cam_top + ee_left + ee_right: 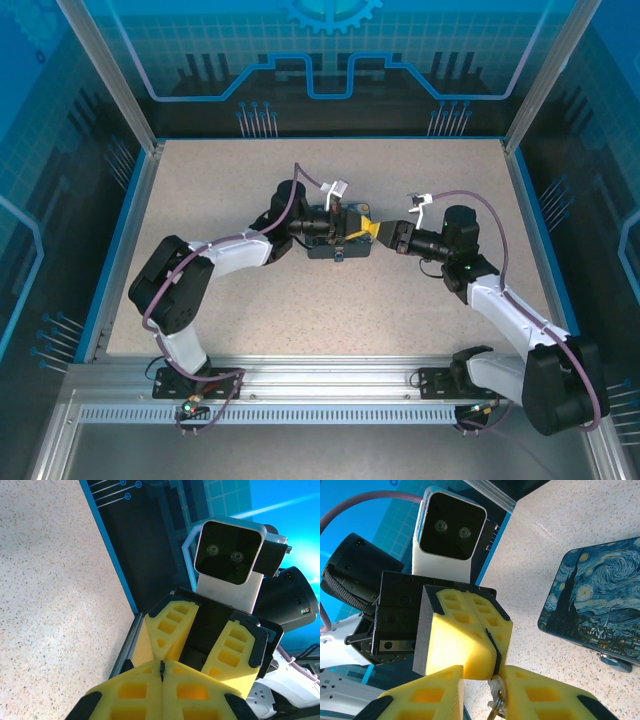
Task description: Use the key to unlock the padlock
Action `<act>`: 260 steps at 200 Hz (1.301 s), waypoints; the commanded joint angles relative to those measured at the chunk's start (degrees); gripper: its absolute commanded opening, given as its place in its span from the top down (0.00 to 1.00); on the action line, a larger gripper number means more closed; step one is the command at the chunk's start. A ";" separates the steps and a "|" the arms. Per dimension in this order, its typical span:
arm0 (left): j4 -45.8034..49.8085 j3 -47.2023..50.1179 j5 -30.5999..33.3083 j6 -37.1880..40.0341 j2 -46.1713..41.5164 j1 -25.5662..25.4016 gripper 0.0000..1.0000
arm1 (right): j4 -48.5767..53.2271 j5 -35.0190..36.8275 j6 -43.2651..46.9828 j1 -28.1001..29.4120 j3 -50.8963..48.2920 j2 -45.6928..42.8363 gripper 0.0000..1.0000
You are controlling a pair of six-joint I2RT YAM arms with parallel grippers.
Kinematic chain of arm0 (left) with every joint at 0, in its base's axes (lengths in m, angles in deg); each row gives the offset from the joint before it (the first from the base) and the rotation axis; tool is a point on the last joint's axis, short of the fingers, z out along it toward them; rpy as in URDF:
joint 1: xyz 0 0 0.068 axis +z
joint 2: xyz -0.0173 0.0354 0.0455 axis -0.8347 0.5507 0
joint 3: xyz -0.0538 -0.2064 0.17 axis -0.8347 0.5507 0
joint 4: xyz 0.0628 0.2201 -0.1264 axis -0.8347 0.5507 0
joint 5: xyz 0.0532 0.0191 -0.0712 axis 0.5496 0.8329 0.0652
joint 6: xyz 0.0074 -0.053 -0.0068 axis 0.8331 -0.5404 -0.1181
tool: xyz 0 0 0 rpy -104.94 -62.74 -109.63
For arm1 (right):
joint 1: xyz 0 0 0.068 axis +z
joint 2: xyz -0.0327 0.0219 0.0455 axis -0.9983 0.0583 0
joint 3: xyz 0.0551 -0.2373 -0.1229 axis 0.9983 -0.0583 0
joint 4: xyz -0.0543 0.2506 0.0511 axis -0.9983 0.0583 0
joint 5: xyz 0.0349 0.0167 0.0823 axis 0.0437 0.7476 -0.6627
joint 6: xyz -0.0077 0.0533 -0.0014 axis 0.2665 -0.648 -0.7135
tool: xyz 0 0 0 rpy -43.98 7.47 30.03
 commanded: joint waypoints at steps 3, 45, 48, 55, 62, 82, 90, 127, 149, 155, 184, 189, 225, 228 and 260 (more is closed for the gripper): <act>-1.08 0.01 -1.79 0.23 0.81 0.44 1.00 | 0.03 -2.14 1.67 -0.74 0.45 -0.67 0.76; 0.73 -0.73 -4.06 1.43 0.92 0.55 1.00 | 1.16 -3.70 2.69 -1.99 0.67 -0.68 0.78; 0.94 -0.84 -4.24 1.58 0.98 0.54 1.00 | 1.20 -3.88 2.89 -2.06 0.65 -0.68 0.78; 1.55 -1.08 -4.69 1.98 0.97 0.64 1.00 | 1.34 -4.48 3.14 -2.34 0.64 -0.67 0.79; 2.33 -1.36 -5.11 2.29 0.97 0.64 1.00 | 1.60 -4.89 3.43 -2.55 0.76 -0.68 0.78; 3.99 -2.09 -6.00 3.38 0.97 0.65 1.00 | 2.34 -6.04 4.33 -2.95 0.89 -0.68 0.79; 4.22 -2.27 -6.23 3.49 1.10 0.63 1.00 | 2.43 -6.38 4.51 -3.08 0.93 -0.67 0.80; 4.38 -2.71 -6.49 3.48 1.58 0.68 1.00 | 2.98 -8.46 5.59 -3.17 0.93 -0.23 0.81; 4.54 -3.15 -6.76 3.57 1.86 0.63 1.00 | 3.79 -8.86 6.47 -3.15 0.80 -0.32 0.81; 4.59 -3.24 -6.77 3.51 1.86 0.63 1.00 | 4.00 -8.91 6.60 -3.10 0.80 -0.45 0.81; 4.82 -3.73 -7.09 3.58 2.09 0.67 1.00 | 4.19 -9.14 6.98 -3.23 0.15 -0.48 0.82; 4.86 -3.77 -7.26 3.65 2.13 0.63 1.00 | 4.19 -9.13 6.98 -3.33 0.08 -0.50 0.83; 5.69 -4.17 -8.17 4.33 2.06 0.64 1.00 | 4.39 -9.35 7.24 -3.92 -0.30 -0.73 0.88; 5.80 -4.14 -8.25 4.36 2.12 0.64 1.00 | 4.37 -9.37 7.24 -4.01 -0.26 -0.77 0.88; 6.46 -4.30 -8.44 4.86 2.12 0.65 1.00 | 4.40 -9.87 7.24 -4.18 -0.35 -0.73 0.92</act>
